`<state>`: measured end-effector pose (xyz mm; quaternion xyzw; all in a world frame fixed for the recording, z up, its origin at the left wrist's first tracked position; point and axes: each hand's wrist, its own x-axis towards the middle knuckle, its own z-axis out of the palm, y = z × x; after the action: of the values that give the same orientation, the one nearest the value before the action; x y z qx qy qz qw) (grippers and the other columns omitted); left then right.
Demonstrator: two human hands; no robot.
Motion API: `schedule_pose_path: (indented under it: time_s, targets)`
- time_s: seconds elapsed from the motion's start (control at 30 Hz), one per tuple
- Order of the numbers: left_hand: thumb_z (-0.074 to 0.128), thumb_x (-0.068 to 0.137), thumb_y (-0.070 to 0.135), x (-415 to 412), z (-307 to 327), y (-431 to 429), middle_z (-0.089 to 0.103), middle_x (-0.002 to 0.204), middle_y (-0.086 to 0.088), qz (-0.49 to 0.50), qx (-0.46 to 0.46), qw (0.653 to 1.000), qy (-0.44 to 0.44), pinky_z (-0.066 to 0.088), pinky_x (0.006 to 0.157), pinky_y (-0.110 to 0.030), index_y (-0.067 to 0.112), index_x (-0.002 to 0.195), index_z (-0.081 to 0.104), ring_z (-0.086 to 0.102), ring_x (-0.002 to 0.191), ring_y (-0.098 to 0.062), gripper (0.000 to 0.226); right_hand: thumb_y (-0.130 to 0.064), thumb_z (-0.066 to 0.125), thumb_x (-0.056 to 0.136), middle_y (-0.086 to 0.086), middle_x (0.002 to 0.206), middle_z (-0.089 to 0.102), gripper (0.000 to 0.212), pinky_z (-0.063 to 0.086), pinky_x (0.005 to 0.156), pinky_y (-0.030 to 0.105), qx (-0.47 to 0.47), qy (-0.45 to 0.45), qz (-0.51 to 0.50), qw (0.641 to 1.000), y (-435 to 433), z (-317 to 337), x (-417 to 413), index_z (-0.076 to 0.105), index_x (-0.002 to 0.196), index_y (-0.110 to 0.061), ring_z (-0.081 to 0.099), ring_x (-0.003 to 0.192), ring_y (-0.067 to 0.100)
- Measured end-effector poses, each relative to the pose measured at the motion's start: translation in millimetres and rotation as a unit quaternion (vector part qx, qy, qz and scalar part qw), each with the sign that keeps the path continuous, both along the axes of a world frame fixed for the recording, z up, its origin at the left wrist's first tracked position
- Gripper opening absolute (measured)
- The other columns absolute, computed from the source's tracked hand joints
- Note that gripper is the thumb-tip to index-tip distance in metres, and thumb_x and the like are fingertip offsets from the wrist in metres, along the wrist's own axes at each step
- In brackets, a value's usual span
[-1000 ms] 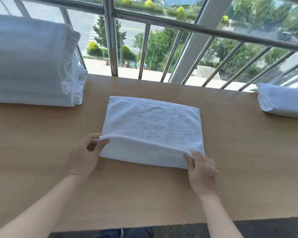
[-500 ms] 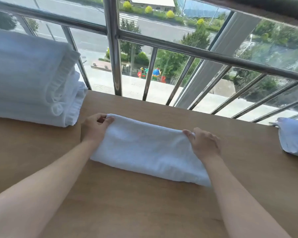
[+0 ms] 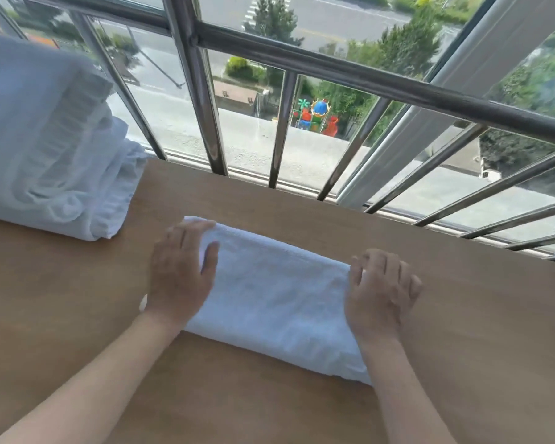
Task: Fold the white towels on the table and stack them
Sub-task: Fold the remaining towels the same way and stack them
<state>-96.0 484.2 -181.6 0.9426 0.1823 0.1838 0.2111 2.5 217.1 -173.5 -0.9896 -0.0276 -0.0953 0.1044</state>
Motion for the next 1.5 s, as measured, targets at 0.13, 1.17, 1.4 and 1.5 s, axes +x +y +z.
schedule_pose_path:
  time_s: [0.13, 1.17, 1.4, 1.5]
  targets:
    - [0.038, 0.101, 0.033, -16, -16, -75, 0.045, 0.154, -0.006, -0.152, 0.006, 0.982, 0.111, 0.033, 0.114, -0.047, 0.017, 0.139, 0.059, 0.039, 0.144, -0.028, 0.046, -0.032, 0.037, 0.097, 0.007, 0.141, 0.056, 0.046, 0.025, 0.114, 0.050, 0.056, 0.069, 0.120, 0.989, 51, -13, -63, 0.058, 0.135, -0.018, 0.044, 0.138, 0.029]
    - [0.057, 0.084, 0.068, -16, 25, -26, 0.046, 0.111, 0.010, 0.103, -0.228, 0.947, 0.201, 0.041, 0.076, -0.035, 0.052, 0.127, 0.039, 0.051, 0.089, -0.018, 0.049, -0.038, 0.052, 0.098, 0.012, 0.143, 0.036, 0.055, 0.042, 0.099, 0.044, 0.245, 0.243, -0.133, 0.929, 26, 23, -74, 0.032, 0.149, -0.032, 0.047, 0.120, 0.035]
    - [0.060, 0.083, 0.064, -27, 97, 4, 0.053, 0.112, 0.023, 0.034, -0.245, 0.965, 0.082, 0.039, 0.075, -0.030, 0.055, 0.122, 0.043, 0.051, 0.101, -0.004, 0.043, -0.039, 0.046, 0.102, -0.006, 0.143, 0.042, 0.050, 0.029, 0.087, 0.025, 0.328, 0.196, -0.036, 0.924, 119, 104, -93, 0.031, 0.150, -0.042, 0.044, 0.108, 0.010]
    - [0.064, 0.079, 0.066, -40, 139, 38, 0.061, 0.108, 0.027, 0.021, -0.274, 0.962, -0.005, 0.040, 0.075, -0.021, 0.055, 0.119, 0.049, 0.056, 0.096, 0.002, 0.045, -0.039, 0.050, 0.101, -0.015, 0.146, 0.043, 0.052, 0.026, 0.092, 0.021, 0.342, 0.133, 0.011, 0.930, 173, 157, -105, 0.032, 0.150, -0.042, 0.039, 0.128, 0.005]
